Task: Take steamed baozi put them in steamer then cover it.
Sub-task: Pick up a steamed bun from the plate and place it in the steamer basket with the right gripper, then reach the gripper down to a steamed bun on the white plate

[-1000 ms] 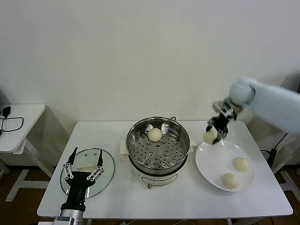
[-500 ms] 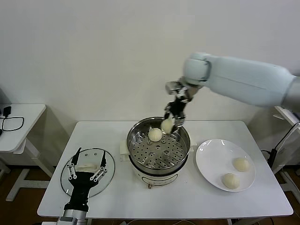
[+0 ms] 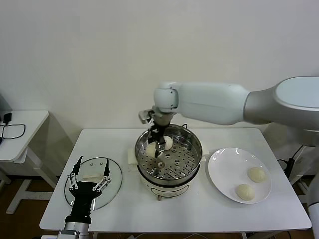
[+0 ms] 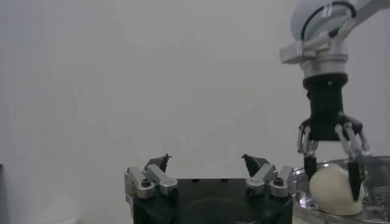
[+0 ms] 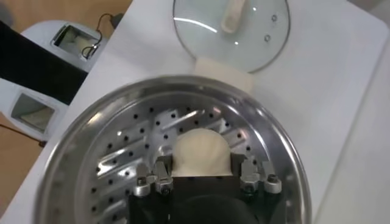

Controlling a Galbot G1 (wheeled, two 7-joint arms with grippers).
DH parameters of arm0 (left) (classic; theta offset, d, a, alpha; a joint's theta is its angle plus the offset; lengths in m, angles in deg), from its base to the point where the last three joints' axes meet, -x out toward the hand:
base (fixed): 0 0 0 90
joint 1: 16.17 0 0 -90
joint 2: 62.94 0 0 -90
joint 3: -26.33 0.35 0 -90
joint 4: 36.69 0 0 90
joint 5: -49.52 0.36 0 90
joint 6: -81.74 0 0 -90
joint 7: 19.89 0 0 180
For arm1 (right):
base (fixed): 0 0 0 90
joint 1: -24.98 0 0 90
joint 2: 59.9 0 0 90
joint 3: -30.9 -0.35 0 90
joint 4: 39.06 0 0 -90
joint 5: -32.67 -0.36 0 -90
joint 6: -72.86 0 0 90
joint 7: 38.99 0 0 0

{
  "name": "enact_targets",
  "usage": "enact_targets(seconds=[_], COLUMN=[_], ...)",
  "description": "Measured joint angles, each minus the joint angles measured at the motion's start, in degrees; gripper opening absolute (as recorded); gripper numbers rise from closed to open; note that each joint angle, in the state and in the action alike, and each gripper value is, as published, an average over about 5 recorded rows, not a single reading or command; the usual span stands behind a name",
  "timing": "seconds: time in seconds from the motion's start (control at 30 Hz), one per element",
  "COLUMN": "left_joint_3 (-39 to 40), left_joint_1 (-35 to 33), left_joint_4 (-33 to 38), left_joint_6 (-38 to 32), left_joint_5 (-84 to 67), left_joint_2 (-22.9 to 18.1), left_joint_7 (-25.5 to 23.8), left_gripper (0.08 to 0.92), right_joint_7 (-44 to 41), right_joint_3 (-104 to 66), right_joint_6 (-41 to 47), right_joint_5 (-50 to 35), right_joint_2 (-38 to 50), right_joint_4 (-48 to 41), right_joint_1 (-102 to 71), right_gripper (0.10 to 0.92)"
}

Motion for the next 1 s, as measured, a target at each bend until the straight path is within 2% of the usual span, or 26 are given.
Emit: enact_targets(seconds=[0.1,0.37,0.7,1.0], left_joint_3=[-0.13,-0.4,-0.16,0.49], left_joint_1=[-0.02,-0.25,-0.32,-0.37], left_joint_4=[-0.02,-0.04,0.35,0.71], left_joint_6=[-0.04,-0.21,0.0,0.22], left_joint_5=[-0.04,-0.1,-0.08,0.21], left_joint_2=[0.03,0.0,-0.2,-0.12], left_joint_7=[0.06,0.18,0.25,0.21], left_gripper=[0.823,0.823,0.823,0.823], right_joint_7=[0.44,1.23,-0.28,-7.08], right_joint_3=[0.18,0.3,-1.4,-4.25], right_joint_6=[0.25,0.53,-0.08,-4.35], right_joint_5=[0.27,1.07,3.33,9.01], right_joint_2=[-0.85,-1.89,1.45,13.97], right_joint_4=[-0.39,-0.71,2.37,7.86], right_joint_1=[-0.95,-2.27,-0.37,4.84], right_gripper=[0.675,0.816,0.823,0.823])
